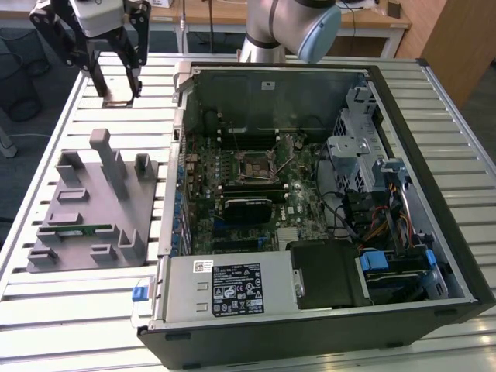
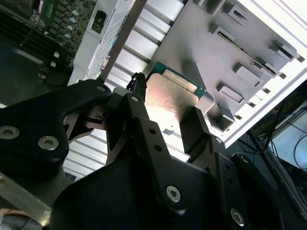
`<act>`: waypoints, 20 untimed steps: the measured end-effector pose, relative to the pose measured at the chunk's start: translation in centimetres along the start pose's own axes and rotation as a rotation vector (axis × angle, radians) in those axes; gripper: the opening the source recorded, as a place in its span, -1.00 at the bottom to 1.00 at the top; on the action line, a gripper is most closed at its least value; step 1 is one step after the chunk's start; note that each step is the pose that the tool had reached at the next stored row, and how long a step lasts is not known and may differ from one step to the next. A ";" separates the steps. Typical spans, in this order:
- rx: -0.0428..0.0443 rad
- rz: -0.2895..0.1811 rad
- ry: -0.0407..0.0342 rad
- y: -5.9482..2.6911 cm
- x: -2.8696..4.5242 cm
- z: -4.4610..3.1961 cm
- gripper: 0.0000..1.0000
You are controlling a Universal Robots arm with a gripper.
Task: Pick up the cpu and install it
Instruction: 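Pick up the cpu and move it towards the insertion slot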
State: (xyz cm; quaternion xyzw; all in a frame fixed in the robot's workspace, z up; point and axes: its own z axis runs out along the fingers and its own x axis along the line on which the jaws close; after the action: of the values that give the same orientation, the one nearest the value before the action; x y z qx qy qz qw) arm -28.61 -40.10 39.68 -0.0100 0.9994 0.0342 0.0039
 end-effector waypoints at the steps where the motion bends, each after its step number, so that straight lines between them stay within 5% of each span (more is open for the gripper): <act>1: 0.0000 0.000 0.0000 -0.01 -0.19 0.00 0.06; 20: 0.0000 0.000 0.0000 -0.08 -3.81 0.03 0.06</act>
State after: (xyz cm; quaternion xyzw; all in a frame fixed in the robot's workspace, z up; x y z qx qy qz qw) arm -24.80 -40.10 39.68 -0.0100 0.9994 0.0342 0.0039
